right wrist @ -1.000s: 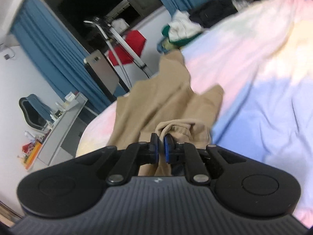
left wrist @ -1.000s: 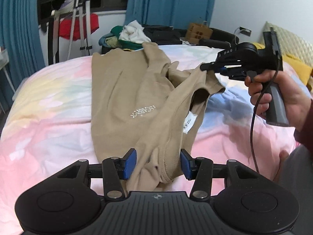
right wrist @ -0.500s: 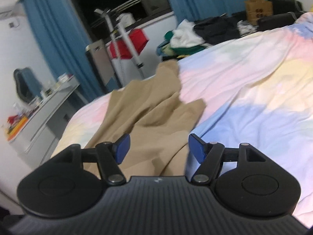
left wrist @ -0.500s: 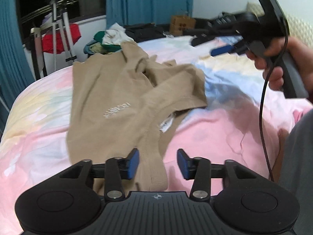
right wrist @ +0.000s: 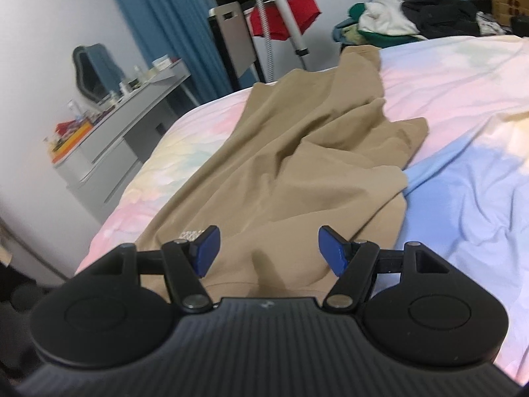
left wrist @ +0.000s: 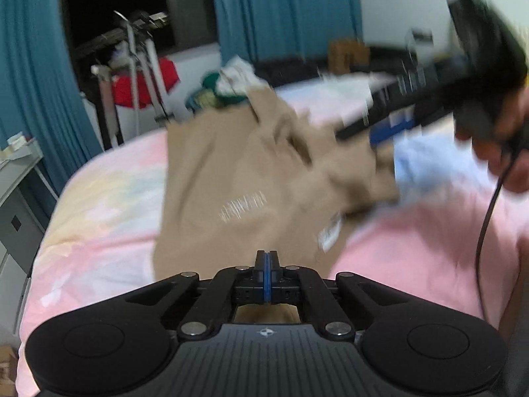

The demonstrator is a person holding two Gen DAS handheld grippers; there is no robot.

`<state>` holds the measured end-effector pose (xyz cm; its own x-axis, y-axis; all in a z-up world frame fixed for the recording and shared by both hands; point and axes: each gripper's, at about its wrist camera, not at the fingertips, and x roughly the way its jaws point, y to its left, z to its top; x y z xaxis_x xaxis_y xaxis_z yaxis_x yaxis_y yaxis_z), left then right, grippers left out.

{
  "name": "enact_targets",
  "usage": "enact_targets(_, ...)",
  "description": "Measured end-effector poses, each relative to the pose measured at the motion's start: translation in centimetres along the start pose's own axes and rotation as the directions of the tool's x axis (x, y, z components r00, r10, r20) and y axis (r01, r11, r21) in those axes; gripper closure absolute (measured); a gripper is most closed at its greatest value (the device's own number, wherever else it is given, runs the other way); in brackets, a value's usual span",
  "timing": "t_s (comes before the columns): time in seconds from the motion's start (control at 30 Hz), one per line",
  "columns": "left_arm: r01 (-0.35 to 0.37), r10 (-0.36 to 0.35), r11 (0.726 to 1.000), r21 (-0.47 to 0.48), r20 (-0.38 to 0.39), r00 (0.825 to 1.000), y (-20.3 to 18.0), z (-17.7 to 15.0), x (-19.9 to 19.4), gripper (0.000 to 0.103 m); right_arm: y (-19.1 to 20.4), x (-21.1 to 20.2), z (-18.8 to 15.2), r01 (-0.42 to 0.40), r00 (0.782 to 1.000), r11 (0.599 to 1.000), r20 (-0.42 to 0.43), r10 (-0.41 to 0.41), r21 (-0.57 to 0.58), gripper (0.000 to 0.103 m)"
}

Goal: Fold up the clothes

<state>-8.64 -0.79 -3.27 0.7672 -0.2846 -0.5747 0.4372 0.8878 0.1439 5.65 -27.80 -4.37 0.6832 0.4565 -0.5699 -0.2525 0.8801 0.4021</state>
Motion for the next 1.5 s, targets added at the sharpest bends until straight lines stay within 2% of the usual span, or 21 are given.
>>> enact_targets(0.1,0.053,-0.052,0.999,-0.014,0.017,0.998,0.2,0.0,-0.8,0.102,0.4,0.2,-0.2,0.012,1.000,1.000,-0.003,-0.012,-0.012,0.034)
enact_targets(0.2,0.072,-0.071,0.995,0.066,-0.024,0.997,-1.3,-0.4,-0.4,0.094,0.2,0.6,-0.3,0.023,1.000,1.000,-0.012,-0.023,0.006,0.034)
enact_targets(0.3,0.083,-0.070,0.986,0.146,-0.086,0.994,-2.9,-0.7,0.8,0.077,0.0,0.6,-0.4,0.034,0.999,0.999,-0.014,-0.034,0.025,0.034)
enact_targets(0.37,0.080,-0.056,0.979,0.187,-0.134,0.989,-3.7,-1.0,1.8,0.062,-0.2,0.6,-0.3,0.046,0.999,0.998,-0.012,-0.046,0.034,0.034)
enact_targets(0.4,0.076,-0.044,0.977,0.197,-0.159,0.986,-3.9,-1.2,2.3,0.061,-0.3,0.6,-0.3,0.049,0.999,0.998,-0.010,-0.049,0.039,0.034)
enact_targets(0.5,0.043,0.007,0.974,0.221,-0.217,0.976,-4.1,-1.7,3.8,0.063,-0.7,0.7,-0.3,0.042,0.999,0.997,-0.012,-0.042,0.061,0.034)
enact_targets(0.6,0.013,0.033,0.978,0.209,-0.216,0.976,-3.8,-1.9,4.1,0.080,-0.8,0.8,-0.3,0.036,0.999,0.998,-0.016,-0.035,0.061,0.034)
enact_targets(0.63,0.007,0.034,0.981,0.195,-0.206,0.978,-3.6,-1.8,4.0,0.091,-0.7,0.8,-0.3,0.036,0.999,0.998,-0.017,-0.036,0.056,0.034)
enact_targets(0.67,-0.003,0.035,0.984,0.176,-0.180,0.983,-3.2,-1.7,3.6,0.093,-0.8,0.8,-0.4,0.038,0.999,0.998,-0.018,-0.037,0.054,0.034)
enact_targets(0.73,-0.025,0.037,0.992,0.123,-0.095,0.995,-2.4,-1.2,2.2,0.094,-0.9,0.9,-0.4,0.038,0.999,0.998,-0.022,-0.037,0.059,0.034)
enact_targets(0.8,-0.033,0.034,0.997,0.064,-0.010,0.999,-1.5,-0.8,0.7,0.094,-0.9,0.9,-0.4,0.027,0.999,0.998,-0.020,-0.026,0.058,0.034)
enact_targets(0.87,-0.004,0.004,1.000,-0.005,0.070,0.998,-0.4,-0.3,-1.0,0.094,-0.7,0.8,-0.4,0.015,1.000,0.999,-0.015,-0.014,0.050,0.034)
enact_targets(0.97,0.053,-0.042,0.995,-0.080,0.129,0.991,0.8,0.1,-2.6,0.094,0.0,0.8,-0.5,-0.021,1.000,1.000,-0.018,0.021,0.019,0.034)
enact_targets(1.07,0.091,-0.071,0.986,-0.137,0.147,0.987,1.8,0.1,-3.4,0.094,0.9,1.3,-0.9,-0.045,0.998,0.999,-0.048,0.043,-0.031,0.034)
enact_targets(1.17,0.093,-0.070,0.984,-0.151,0.150,0.986,2.4,0.2,-3.9,0.094,2.0,1.8,-1.3,-0.052,0.996,0.994,-0.082,0.044,-0.101,0.032)
enact_targets(1.3,0.088,-0.066,0.985,-0.150,0.145,0.987,2.0,0.4,-4.0,0.094,3.5,2.4,-2.2,-0.040,0.992,0.974,-0.124,0.012,-0.222,0.032)
enact_targets(1.4,0.081,-0.059,0.985,-0.150,0.142,0.988,2.2,0.2,-4.0,0.094,4.2,3.0,-2.9,0.001,0.989,0.959,-0.143,-0.044,-0.285,0.032)
enact_targets(1.5,0.065,-0.044,0.984,-0.165,0.131,0.990,2.4,0.2,-3.9,0.094,4.4,3.1,-3.3,-0.020,0.985,0.950,-0.171,-0.035,-0.312,0.032)
